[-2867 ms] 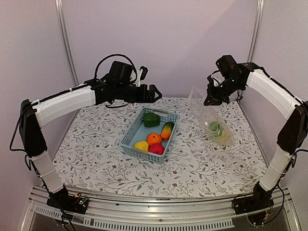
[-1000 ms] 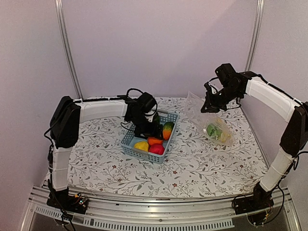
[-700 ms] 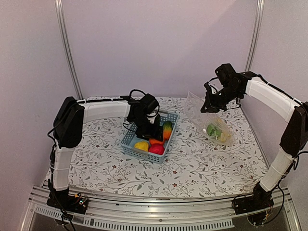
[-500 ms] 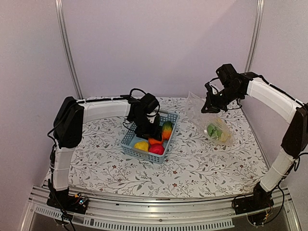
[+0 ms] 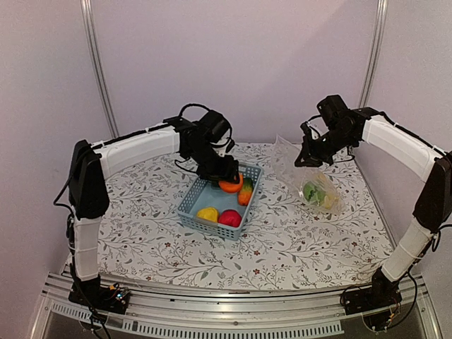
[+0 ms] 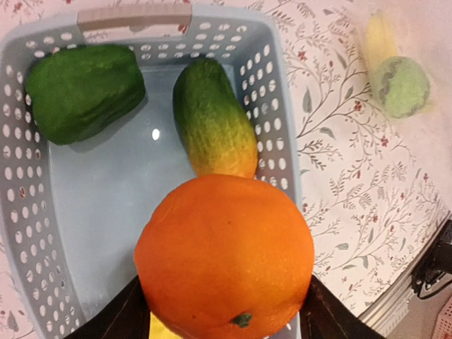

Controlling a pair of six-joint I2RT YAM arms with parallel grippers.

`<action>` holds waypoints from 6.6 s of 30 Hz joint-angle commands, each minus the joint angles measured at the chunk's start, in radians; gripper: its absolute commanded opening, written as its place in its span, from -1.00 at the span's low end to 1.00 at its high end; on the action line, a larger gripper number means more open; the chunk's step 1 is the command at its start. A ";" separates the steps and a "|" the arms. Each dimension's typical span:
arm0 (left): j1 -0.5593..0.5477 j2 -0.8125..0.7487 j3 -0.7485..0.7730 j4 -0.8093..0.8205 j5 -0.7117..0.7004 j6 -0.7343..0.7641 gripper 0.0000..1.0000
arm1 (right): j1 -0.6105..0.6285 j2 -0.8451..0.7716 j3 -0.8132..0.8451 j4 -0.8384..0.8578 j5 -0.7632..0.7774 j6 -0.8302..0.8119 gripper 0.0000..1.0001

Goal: Place the food in the zip-top bag and seal the zipper
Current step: Pick up the fake fruit from the bin, then place the fake fruit in the zipper food storage bag, then adjust the zipper food storage bag at the center of the board, then pick up the fake fruit from the bin.

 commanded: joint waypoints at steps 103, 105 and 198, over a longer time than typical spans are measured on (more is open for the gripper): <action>0.036 -0.569 -0.406 0.557 -0.087 0.098 0.99 | -0.112 -0.006 0.426 -0.320 0.329 -0.133 -1.00; 0.037 -0.549 -0.391 0.519 -0.073 0.114 0.99 | -0.113 -0.003 0.444 -0.321 0.377 -0.137 -1.00; 0.004 -0.058 -0.363 0.031 -0.025 0.263 0.80 | -0.027 -0.022 0.109 -0.111 0.129 -0.072 -1.00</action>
